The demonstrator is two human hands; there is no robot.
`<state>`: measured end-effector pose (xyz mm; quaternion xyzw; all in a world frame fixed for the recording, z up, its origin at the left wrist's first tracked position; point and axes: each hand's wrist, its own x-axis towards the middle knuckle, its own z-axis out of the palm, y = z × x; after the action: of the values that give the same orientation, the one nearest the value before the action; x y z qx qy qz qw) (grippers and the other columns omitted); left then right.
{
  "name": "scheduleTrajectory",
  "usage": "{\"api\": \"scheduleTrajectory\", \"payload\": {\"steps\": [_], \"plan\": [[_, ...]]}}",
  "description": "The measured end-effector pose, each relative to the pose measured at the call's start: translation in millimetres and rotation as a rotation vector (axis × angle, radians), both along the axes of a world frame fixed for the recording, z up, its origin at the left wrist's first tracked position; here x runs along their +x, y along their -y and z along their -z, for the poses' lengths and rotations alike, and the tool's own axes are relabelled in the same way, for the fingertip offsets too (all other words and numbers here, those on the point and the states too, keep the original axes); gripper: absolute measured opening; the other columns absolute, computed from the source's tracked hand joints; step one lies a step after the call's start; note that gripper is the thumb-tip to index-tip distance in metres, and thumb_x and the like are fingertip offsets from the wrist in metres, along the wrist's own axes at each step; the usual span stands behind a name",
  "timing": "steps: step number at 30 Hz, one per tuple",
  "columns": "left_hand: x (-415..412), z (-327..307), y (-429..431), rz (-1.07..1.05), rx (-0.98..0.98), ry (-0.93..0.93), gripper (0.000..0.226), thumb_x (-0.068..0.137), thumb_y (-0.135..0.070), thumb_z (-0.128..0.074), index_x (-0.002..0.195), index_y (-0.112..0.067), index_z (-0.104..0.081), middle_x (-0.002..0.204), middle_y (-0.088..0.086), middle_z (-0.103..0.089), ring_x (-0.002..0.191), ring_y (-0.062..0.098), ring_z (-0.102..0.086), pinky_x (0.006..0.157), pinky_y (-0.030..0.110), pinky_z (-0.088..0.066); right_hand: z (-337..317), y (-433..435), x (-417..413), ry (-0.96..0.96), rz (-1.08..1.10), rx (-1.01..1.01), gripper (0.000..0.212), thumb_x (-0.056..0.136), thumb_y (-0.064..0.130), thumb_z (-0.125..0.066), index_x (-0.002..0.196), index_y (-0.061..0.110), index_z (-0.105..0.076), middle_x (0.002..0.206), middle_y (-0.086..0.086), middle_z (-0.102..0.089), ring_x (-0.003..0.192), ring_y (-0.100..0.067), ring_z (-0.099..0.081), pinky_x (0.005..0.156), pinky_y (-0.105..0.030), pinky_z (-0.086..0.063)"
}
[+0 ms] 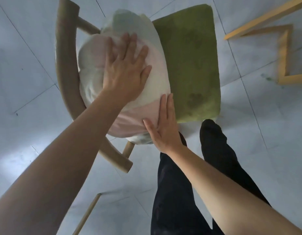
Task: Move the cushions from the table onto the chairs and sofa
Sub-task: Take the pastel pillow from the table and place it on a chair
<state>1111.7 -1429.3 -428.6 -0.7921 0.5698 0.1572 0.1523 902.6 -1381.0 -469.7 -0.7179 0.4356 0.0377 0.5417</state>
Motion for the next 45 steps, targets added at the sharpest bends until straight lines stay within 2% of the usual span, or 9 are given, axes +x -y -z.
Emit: {"api": "scheduleTrajectory", "payload": {"steps": [6,9,16,20,28,32,36,40,45], "plan": [[17.6,-15.9,-20.6,-0.166,0.047,0.019,0.063,0.107,-0.052,-0.018,0.162,-0.022,-0.024,0.170,0.018,-0.013,0.158,0.037,-0.009,0.125,0.061,0.001,8.5,-18.1,-39.8,-0.044,-0.111,0.096,0.112,0.090,0.075,-0.052,0.157,0.029,0.024,0.170,-0.001,0.024,0.159,-0.019,0.011,0.126,-0.052,-0.022],[0.5,-31.4,-33.4,-0.225,-0.004,0.052,0.062,0.108,-0.049,-0.022,0.161,-0.018,-0.024,0.170,0.023,-0.009,0.158,0.040,-0.007,0.125,0.061,0.001,5.4,-6.2,-29.8,-0.065,0.008,0.168,0.135,0.076,0.078,-0.066,0.159,0.021,0.023,0.169,-0.007,0.026,0.158,-0.019,0.016,0.129,-0.048,-0.012],[-33.7,-23.6,-81.2,-0.104,-0.036,0.030,0.059,0.109,-0.048,-0.030,0.163,-0.025,-0.022,0.171,0.019,-0.008,0.159,0.035,-0.006,0.124,0.061,0.000,15.5,12.1,0.2,0.067,-0.078,0.011,0.116,0.084,0.080,-0.047,0.163,0.012,0.002,0.170,-0.023,0.012,0.159,-0.036,0.005,0.127,-0.055,-0.013],[-16.0,-23.3,-102.5,-0.154,-0.031,0.034,0.055,0.110,-0.044,-0.033,0.162,-0.031,-0.021,0.171,0.018,-0.008,0.159,0.036,-0.006,0.125,0.058,0.000,26.2,10.4,-22.6,0.039,-0.229,-0.064,0.128,0.078,0.078,-0.062,0.162,0.004,0.001,0.170,-0.023,0.003,0.159,-0.036,-0.003,0.126,-0.052,-0.020],[-44.5,-26.5,-77.2,-0.127,-0.068,0.030,0.058,0.109,-0.048,-0.029,0.161,-0.023,-0.026,0.171,0.019,-0.009,0.158,0.039,-0.008,0.122,0.068,-0.001,16.7,4.4,-12.9,-0.111,-0.065,0.315,0.168,0.052,0.061,-0.095,0.157,0.016,0.028,0.170,-0.001,0.022,0.159,-0.019,0.014,0.128,-0.042,-0.010],[-40.0,-10.4,-75.9,-0.156,0.016,0.000,0.062,0.107,-0.051,-0.029,0.162,-0.025,-0.022,0.171,0.018,-0.007,0.158,0.038,-0.004,0.122,0.070,-0.002,32.3,17.9,-12.8,-0.135,-0.165,0.272,0.161,0.054,0.067,-0.090,0.160,0.017,0.020,0.172,-0.013,0.008,0.159,-0.034,-0.004,0.125,-0.055,-0.021],[-65.4,-33.6,-81.9,-0.296,-0.057,-0.167,0.060,0.107,-0.046,-0.030,0.160,-0.018,-0.031,0.170,0.019,-0.016,0.158,0.039,-0.009,0.125,0.063,-0.003,11.3,52.4,-29.6,-0.193,-0.370,0.261,0.139,0.072,0.072,-0.077,0.162,0.020,0.016,0.173,-0.006,0.000,0.157,-0.028,-0.016,0.123,-0.049,-0.029],[-108.8,-100.0,-108.1,-0.705,-0.190,-0.507,0.056,0.109,-0.042,-0.038,0.160,-0.021,-0.028,0.170,0.007,-0.024,0.156,0.027,-0.022,0.126,0.053,-0.018,-60.2,88.4,-63.5,-0.253,-0.406,0.101,0.088,0.099,0.062,-0.048,0.164,0.016,-0.011,0.172,-0.006,-0.013,0.158,-0.022,-0.016,0.126,-0.043,-0.021],[-149.7,-207.4,-162.4,-1.124,-0.486,-0.658,0.065,0.102,-0.046,-0.052,0.159,-0.026,-0.029,0.152,0.005,-0.052,0.139,0.021,-0.050,0.110,0.037,-0.042,-198.6,128.6,-95.9,-0.260,-0.312,0.024,0.074,0.100,0.061,-0.045,0.160,0.023,-0.028,0.168,0.001,-0.029,0.153,-0.018,-0.030,0.123,-0.044,-0.028]]}}
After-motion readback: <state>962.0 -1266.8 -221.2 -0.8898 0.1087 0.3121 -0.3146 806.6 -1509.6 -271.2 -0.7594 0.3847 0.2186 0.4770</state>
